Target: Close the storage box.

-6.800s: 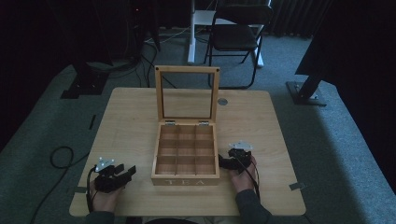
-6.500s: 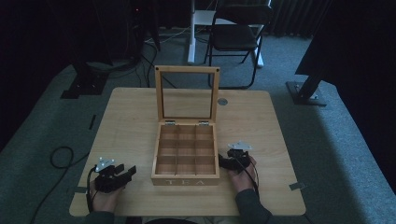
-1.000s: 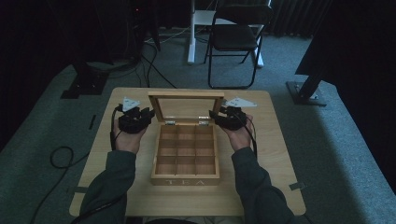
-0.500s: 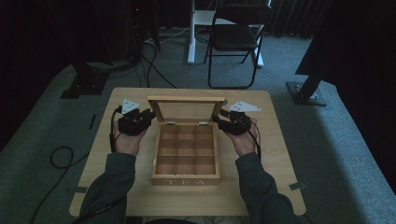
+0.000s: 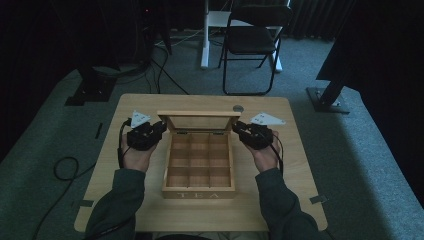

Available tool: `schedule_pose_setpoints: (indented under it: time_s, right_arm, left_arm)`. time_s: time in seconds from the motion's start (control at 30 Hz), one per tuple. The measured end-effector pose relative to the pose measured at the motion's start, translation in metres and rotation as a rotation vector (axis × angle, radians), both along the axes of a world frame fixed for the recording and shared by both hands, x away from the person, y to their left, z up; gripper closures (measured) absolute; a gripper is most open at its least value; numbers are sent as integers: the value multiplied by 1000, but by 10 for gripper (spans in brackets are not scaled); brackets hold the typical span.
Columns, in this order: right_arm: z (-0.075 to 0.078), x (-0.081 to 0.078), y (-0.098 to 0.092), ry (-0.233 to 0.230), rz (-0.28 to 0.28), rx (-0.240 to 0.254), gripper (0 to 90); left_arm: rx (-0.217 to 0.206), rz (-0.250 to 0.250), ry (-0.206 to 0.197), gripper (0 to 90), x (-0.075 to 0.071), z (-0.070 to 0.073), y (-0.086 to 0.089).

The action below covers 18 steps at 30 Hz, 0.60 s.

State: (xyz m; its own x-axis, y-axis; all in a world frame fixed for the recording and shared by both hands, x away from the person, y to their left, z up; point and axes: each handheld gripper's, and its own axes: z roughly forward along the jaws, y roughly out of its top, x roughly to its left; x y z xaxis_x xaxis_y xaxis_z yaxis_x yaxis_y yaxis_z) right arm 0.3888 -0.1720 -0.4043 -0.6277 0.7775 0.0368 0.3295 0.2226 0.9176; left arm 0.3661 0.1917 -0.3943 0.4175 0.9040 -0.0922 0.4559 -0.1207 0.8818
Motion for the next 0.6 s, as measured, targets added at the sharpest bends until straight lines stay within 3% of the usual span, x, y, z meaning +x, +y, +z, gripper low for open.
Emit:
schedule_pose_setpoints:
  time_s: [0.6]
  right_arm:
    - [-5,-11,-2,25,7,32,731]
  left_arm:
    - [20,-24,-24,762,-18,3,3]
